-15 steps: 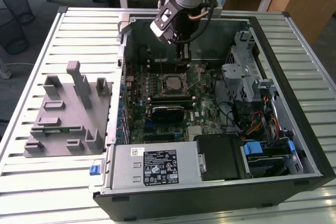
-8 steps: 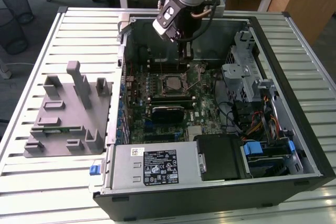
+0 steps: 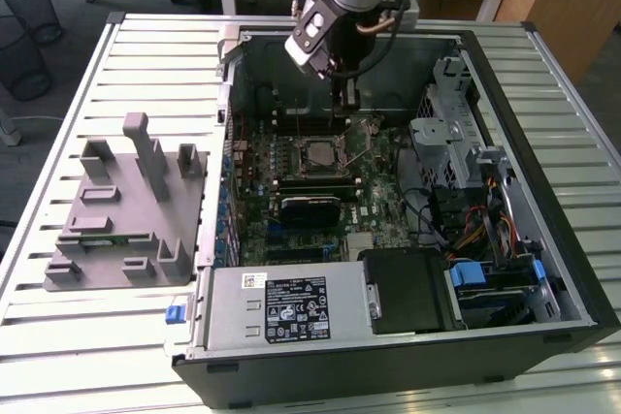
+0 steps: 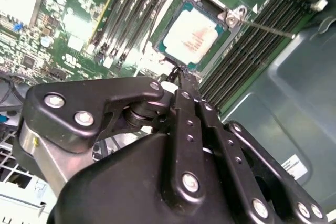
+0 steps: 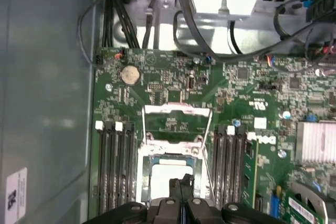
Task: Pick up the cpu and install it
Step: 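Close the cpu cover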
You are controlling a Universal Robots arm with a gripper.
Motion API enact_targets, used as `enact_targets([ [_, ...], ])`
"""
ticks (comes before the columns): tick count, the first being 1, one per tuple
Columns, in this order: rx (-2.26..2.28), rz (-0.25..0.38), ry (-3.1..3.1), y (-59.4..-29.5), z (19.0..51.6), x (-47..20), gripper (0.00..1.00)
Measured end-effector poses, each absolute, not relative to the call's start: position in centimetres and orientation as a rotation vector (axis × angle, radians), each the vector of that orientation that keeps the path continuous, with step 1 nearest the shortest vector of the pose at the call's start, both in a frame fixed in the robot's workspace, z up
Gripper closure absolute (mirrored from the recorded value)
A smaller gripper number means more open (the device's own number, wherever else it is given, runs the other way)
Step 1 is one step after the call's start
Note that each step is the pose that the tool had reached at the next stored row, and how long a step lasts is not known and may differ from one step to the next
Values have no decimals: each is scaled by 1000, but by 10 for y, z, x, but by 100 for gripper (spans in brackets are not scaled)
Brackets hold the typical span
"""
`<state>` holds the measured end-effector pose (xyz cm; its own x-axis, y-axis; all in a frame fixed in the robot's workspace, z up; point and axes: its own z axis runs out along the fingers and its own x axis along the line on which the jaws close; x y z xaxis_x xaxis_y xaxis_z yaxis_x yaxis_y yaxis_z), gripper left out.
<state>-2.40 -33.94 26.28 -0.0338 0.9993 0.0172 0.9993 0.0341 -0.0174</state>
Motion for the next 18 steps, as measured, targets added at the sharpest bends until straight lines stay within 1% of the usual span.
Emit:
enact_targets([
  [3,-2159,-15,-2234,-339,262,-19,89],
  [18,-2159,-15,-2234,-339,261,8,89],
])
